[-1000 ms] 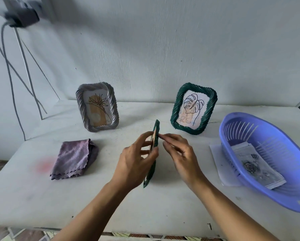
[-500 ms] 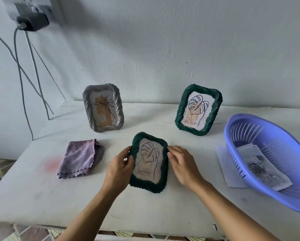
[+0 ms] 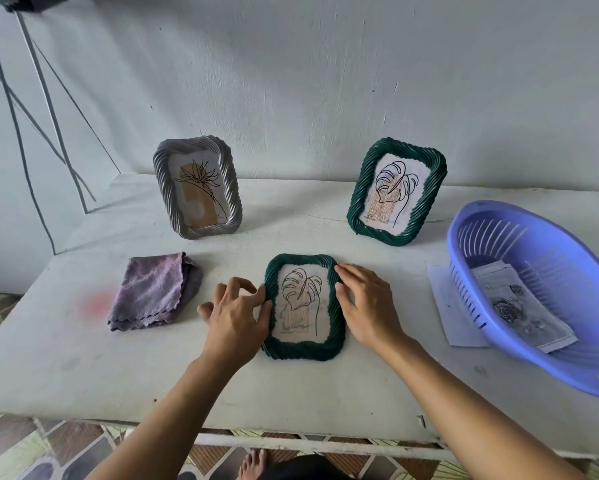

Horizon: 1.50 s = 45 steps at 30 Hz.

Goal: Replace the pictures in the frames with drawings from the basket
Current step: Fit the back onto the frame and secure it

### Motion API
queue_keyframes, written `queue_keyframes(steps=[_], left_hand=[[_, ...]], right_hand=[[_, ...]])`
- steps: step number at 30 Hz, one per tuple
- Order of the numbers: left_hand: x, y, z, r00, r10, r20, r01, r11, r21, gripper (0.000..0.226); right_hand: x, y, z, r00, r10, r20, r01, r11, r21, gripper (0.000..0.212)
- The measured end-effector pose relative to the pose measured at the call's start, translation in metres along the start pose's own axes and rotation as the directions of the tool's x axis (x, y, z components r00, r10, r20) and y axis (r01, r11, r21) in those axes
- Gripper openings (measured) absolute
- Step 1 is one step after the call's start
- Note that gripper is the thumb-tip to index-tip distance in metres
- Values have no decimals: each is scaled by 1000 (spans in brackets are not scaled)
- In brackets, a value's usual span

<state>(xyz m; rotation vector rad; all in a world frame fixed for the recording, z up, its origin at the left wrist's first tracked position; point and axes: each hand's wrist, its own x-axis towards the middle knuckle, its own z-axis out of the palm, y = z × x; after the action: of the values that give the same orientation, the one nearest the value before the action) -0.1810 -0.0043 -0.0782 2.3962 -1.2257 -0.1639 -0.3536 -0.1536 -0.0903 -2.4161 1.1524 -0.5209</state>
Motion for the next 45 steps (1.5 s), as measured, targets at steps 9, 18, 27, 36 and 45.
queue_keyframes(steps=[9,18,27,36,45], left_hand=[[3,1,2,991,122,-49,-123,992,-16,31],[3,-5,6,997,52,-48,-55,996,-68,29],[0,-9,8,998,48,-45,-54,987,-153,30],[5,-35,-24,973,228,29,-209,929,-305,20],[40,-109,-96,976,-150,-159,85,931,-354,18]], right_hand=[[-4,9,11,998,-34,-48,34,999,17,44],[-2,4,14,996,-50,-72,45,997,-69,46],[1,-1,12,992,-28,-126,32,999,23,46],[15,-48,11,949,-236,-207,273,946,172,23],[36,-105,37,958,-271,-92,285,880,380,8]])
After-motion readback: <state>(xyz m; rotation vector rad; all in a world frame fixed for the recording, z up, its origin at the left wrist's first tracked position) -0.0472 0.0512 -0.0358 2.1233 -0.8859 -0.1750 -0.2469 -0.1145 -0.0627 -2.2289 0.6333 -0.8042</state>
